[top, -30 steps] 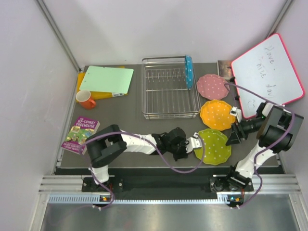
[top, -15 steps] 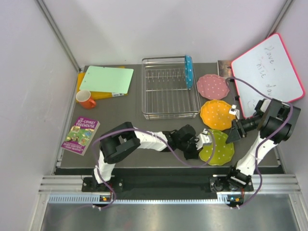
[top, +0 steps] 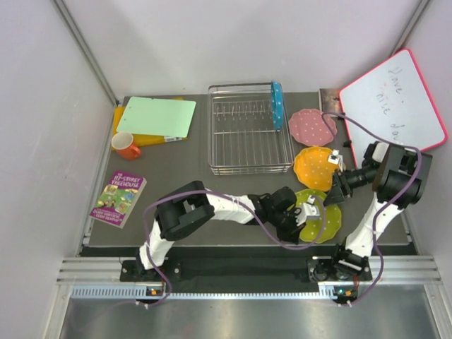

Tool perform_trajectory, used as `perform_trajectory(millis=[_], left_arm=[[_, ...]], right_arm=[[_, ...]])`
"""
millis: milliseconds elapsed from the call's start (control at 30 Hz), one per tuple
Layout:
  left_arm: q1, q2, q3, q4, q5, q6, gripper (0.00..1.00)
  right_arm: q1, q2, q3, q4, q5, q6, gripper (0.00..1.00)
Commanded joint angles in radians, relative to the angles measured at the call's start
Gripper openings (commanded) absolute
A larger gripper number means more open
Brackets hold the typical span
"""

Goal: Load the plates into the dish rack

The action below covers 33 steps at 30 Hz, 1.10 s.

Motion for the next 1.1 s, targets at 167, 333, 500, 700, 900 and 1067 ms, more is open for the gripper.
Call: perform_trajectory(millis=[167,333,500,700,900,1067], left_arm=[[0.045,0.039,0.032,0.101,-0.286,0.090,0.00],[0.074,0.041,0.024,0.083,-0.308,0.122,0.00],[0.083,0.080,0.085,0.090,-0.323,0.136,0.00],[0.092,0.080,0.102,0.072,-0.306,0.136,0.00],[0.092,0.023,0.030,0.057,-0.286,0.133,0.00],[0.091,-0.015,-0.007,0.048,-0.285,0.128,0.00]], right_arm=[[0.097,0.159,-0.083,-0.083,0.114,-0.002,0.66],[0.159,0.155,-0.106,-0.082,0.139,-0.022,0.63],[0.182,0.152,-0.116,-0.080,0.144,-0.030,0.57],[0.176,0.126,-0.121,-0.080,0.130,-0.042,0.49],[0.107,0.055,-0.104,-0.079,0.061,-0.056,0.49],[0.045,0.030,-0.070,-0.080,-0.001,-0.050,0.26]])
